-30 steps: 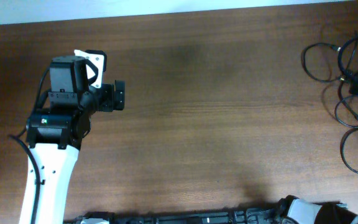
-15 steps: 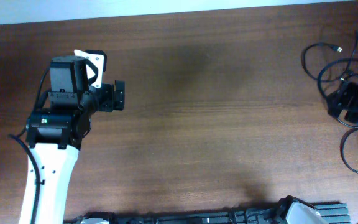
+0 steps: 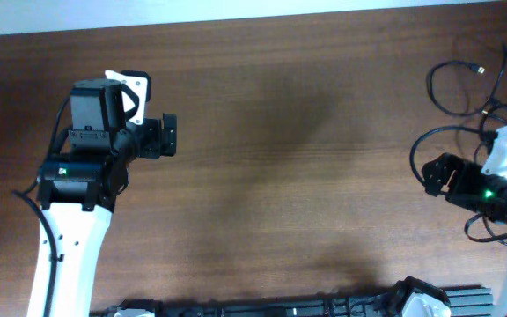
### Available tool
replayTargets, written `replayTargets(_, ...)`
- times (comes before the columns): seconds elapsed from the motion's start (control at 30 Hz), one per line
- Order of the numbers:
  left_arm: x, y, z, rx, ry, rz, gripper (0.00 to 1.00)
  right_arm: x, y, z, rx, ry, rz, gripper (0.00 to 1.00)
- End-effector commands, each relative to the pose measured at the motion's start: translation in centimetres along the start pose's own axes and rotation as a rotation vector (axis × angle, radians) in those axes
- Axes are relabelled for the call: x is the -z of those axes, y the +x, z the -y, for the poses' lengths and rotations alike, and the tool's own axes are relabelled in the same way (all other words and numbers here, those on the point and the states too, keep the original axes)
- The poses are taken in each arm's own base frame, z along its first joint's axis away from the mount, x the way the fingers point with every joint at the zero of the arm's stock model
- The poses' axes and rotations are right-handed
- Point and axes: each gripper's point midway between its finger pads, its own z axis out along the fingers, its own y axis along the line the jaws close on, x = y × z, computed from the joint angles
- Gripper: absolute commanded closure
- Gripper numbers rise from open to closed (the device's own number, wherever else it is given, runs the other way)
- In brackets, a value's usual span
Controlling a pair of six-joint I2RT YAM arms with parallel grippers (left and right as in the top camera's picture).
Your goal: Untangle cables
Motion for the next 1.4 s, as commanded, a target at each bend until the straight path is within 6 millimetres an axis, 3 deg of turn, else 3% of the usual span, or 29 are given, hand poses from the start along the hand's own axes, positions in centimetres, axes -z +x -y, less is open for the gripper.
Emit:
replayTargets(0.0,0.5,-0.4,-0.2,0.013,-0.006,0.018,0.01,-0.8,0.6,-0.9,0.02,-0.067,0.012,0.01)
replayTargets(0.17,0.5,-0.4,-0.2,0.013,-0.006,0.018,0.01,-1.4,1.2,-1.5,0.026,-0.112,0.026,0.01)
replayTargets(0.87,0.5,-0.4,-0.2,0.013,-0.006,0.018,0.01,-0.5,3.1,-2.3,0.049,-0.143,0.02,0.01)
replayTargets(1.37,0.5,-0.4,-0.2,0.013,-0.006,0.018,0.01,0.0,3.0,-4.6,0.125,-0.276,0.037,0.01)
